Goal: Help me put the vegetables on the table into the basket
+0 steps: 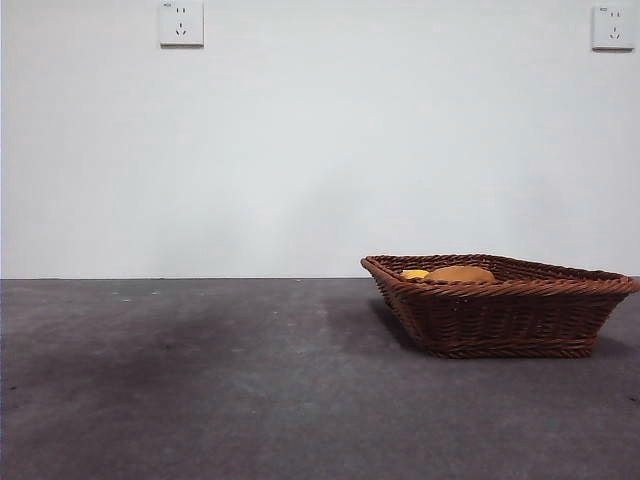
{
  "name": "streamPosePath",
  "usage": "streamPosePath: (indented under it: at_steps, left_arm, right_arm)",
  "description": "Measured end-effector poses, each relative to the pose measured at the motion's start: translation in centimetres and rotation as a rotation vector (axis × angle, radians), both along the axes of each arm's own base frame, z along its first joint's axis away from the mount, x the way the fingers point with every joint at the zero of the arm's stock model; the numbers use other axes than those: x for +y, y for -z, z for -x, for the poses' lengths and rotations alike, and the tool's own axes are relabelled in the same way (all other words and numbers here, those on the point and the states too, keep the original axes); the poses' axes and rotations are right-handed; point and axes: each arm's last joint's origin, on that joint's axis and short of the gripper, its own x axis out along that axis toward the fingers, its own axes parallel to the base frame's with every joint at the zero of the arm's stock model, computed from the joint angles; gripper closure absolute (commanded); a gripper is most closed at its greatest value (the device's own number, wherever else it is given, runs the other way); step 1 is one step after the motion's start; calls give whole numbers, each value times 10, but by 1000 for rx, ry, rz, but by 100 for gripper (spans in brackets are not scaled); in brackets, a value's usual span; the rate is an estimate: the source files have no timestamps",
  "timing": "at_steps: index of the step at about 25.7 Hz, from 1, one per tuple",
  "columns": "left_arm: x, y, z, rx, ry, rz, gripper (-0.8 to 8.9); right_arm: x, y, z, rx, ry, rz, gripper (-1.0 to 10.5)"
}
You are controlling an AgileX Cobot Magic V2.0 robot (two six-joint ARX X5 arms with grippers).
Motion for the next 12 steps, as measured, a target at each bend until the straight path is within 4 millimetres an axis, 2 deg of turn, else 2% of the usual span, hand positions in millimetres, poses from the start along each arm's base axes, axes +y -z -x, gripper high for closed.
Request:
streamPosePath:
  at_steps: [3, 7, 9, 12]
  left_arm:
    - [1, 0, 1, -5, -2, -1, 815]
    - [-6, 2, -8, 25, -55, -26, 815]
    - [-13, 5, -17, 62, -84, -45, 815]
    - [-27, 11, -33, 116, -94, -84, 815]
  right_arm:
    - [1, -19, 64, -145, -8, -2, 946]
    - [1, -29, 128, -320, -4, -6, 946]
    - [1, -30, 143, -362, -4, -7, 946]
    - [1, -29, 141, -357, -3, -6, 946]
